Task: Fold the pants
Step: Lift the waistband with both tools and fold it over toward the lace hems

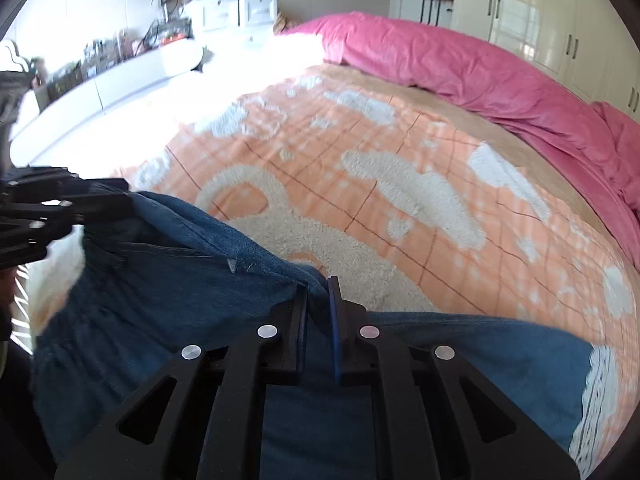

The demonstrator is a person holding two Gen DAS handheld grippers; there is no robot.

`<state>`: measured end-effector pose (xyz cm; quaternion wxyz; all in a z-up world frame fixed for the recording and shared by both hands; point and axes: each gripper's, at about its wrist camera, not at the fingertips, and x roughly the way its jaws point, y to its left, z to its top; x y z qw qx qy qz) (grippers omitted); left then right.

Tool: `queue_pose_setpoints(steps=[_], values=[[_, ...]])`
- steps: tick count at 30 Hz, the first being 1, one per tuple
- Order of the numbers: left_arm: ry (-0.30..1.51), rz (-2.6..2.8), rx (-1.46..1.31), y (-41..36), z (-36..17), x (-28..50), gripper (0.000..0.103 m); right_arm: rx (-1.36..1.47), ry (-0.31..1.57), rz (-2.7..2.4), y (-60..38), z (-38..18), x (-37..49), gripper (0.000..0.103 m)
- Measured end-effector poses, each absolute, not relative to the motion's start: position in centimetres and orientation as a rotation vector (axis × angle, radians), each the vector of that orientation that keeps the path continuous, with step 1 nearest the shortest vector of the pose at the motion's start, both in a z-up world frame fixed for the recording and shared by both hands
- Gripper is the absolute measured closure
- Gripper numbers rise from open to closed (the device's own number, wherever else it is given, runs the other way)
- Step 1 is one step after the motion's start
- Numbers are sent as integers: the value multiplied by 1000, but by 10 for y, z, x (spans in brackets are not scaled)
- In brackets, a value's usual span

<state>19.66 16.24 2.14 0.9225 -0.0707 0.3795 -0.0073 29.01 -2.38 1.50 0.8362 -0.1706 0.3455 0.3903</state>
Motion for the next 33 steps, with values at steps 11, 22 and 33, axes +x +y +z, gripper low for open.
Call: queue_pose_setpoints(steps=[11,22,33], values=[[724,-15,-99,143,49,144,75,-214,671,834,-73,44,213,95],[757,-19,-146,133,45,85,75,-274,637,874,-89,51,138,94],[815,-20,-288,133,30,38,84,-245,703,911,-106,29,89,94]])
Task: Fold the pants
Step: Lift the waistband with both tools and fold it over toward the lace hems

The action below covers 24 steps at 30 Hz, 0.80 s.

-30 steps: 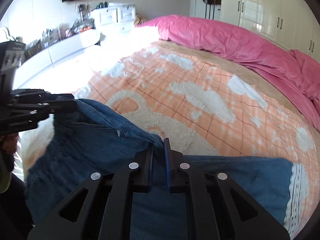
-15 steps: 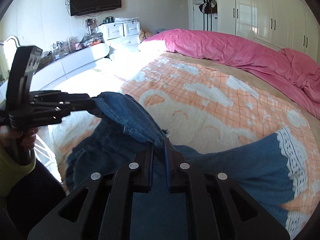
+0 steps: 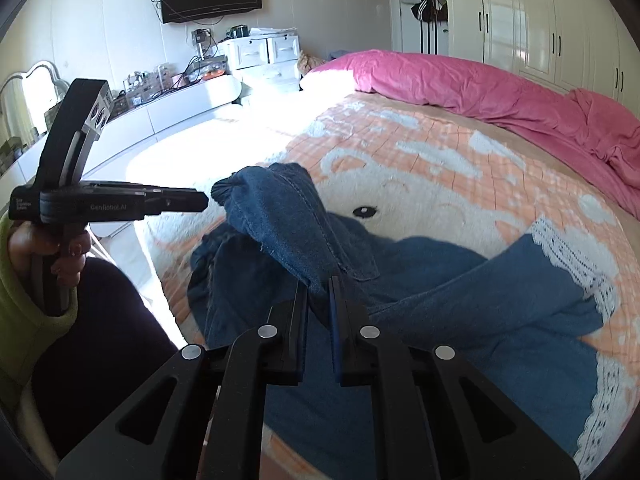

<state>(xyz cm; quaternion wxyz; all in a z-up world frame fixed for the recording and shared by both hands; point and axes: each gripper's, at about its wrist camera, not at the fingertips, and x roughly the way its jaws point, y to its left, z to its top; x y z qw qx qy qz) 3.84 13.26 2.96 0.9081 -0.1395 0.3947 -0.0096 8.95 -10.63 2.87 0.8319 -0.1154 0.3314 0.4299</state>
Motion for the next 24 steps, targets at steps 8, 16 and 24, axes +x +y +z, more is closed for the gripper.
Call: queue_pose_setpoints(steps=[8,16,24], values=[[854,-46,-336,127,21,33,59,-273,726,916,-103,19,71,94],[865,-73,-501,153,16,65,47,-381,744,925,-91,4,59,92],[936,-66,-528,155,-1,89,71,-365,733,930,-94,9,61,92]])
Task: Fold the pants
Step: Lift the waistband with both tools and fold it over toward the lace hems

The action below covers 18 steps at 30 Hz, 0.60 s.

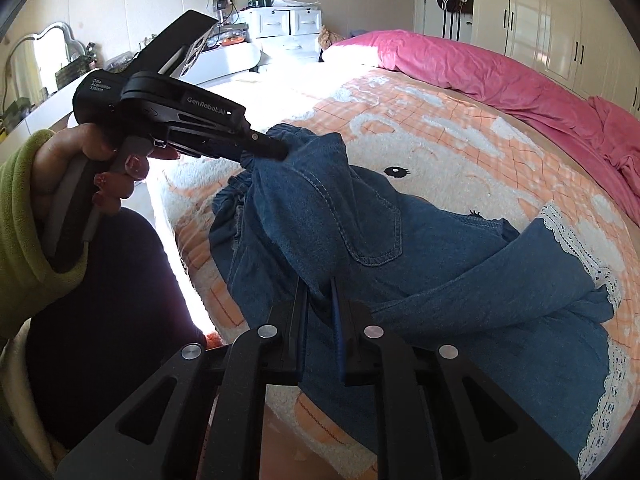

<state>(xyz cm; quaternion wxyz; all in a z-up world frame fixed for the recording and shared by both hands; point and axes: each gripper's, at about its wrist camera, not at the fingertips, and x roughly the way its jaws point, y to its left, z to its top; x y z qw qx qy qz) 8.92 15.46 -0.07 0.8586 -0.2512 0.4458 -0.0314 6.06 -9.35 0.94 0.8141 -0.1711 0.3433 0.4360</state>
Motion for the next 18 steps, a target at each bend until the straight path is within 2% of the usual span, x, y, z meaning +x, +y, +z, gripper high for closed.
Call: queue_pose_setpoints(steps=[5,11,13,14,17,18], values=[[905,-31,-344,144,24,60,71,-375,718,955,-93,14,54,91],[1089,14,-253,139,-12,69,70,-498,843,951,-74,-18,53,90],[1108,17,-246,139,-17,74,68,-502,874,951,-73,-26,55,86],[1115,22,-245,139,-18,75,63,-499,886,951,-73,-29,56,85],[1120,59,-246,142,-20,77,52,-492,896,971,-71,-32,52,74],[1115,63,-250,142,-19,75,51,-485,904,992,-71,-31,50,65]])
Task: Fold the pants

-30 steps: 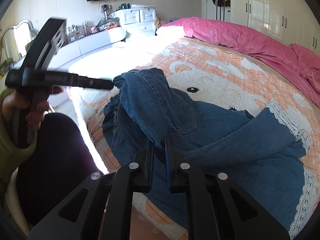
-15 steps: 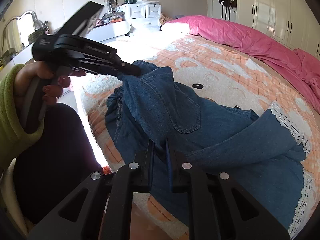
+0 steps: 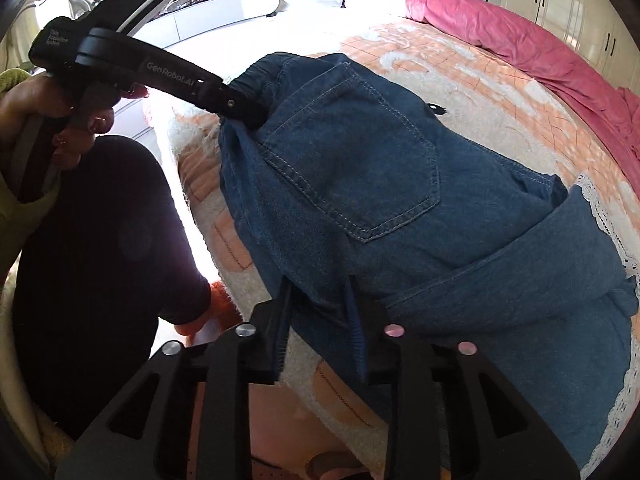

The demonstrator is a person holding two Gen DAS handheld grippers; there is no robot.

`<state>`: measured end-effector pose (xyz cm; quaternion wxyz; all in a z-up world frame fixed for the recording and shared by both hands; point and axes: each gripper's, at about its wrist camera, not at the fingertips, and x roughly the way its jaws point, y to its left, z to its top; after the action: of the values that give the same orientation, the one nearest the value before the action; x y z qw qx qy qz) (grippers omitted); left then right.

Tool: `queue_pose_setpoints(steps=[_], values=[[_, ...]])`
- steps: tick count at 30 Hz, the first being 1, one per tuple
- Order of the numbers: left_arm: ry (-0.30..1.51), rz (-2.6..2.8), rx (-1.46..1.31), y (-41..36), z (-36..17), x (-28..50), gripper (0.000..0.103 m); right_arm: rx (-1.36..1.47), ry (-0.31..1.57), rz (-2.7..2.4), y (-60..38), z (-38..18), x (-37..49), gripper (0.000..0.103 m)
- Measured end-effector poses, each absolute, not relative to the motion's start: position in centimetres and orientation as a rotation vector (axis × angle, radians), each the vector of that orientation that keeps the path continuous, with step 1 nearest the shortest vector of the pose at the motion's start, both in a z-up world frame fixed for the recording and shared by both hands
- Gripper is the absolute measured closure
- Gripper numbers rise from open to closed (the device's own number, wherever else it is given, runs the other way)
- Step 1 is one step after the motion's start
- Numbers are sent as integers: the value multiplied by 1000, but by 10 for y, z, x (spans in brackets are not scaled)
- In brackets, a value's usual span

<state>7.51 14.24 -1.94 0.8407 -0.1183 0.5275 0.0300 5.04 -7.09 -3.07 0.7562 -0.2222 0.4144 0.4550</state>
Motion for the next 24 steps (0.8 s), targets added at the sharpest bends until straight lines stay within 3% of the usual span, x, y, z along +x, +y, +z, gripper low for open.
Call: queue_pose_setpoints(steps=[1,2,8,15,20,24], values=[[1109,69,-253,144,-18,74,49,-471,909,1018,-71,-28,48,55],[1104,78,-254,145,-17,72,47,-460,901,1032,-72,-23,46,54],[1068,99,-249,145,-9,59,46,-275,781,988,-96,14,58,54],[1020,109,-188,133,7,44,42,-378,984,891,-82,-39,70,53],[970,125,-150,127,28,37,42,-328,1006,916,-86,-34,71,48],[899,107,-138,118,54,31,38,-196,957,954,-110,1,78,46]])
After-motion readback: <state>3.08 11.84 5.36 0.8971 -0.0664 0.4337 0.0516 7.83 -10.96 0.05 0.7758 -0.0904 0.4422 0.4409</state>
